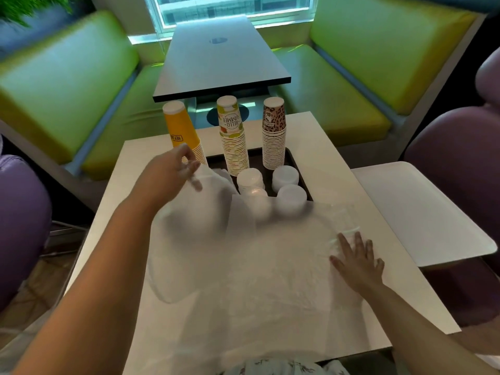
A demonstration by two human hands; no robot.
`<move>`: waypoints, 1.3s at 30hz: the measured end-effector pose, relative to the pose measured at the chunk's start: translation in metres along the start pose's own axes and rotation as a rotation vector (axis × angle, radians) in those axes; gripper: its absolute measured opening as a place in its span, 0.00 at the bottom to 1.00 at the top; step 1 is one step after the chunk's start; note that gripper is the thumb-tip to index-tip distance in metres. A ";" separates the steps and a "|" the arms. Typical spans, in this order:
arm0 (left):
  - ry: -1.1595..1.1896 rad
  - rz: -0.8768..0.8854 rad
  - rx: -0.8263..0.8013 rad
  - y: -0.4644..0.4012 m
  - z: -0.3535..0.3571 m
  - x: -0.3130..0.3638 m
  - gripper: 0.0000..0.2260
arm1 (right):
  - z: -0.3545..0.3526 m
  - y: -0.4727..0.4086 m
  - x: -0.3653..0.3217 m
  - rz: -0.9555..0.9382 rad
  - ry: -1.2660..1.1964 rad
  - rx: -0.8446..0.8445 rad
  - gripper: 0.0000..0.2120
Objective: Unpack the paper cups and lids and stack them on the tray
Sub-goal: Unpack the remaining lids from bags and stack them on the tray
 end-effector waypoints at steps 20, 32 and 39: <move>1.212 -0.046 -0.861 0.051 0.020 0.119 0.04 | -0.146 0.050 -0.141 -0.381 -1.475 -0.354 0.44; 1.012 -0.297 -0.911 0.040 0.080 0.096 0.07 | -0.209 0.038 -0.078 -0.465 -1.226 0.182 0.13; 0.417 -0.114 -0.979 0.026 0.117 0.039 0.34 | -0.159 0.013 -0.026 0.007 -1.161 0.261 0.07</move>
Point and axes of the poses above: each hand's wrist, its own y-axis away from the middle knuckle, its own z-axis out of the palm, x = y × z, the point moved 6 cm from there along -y, towards the middle knuckle, and after that the axes turned 14 degrees about x, right-handed, at the moved point
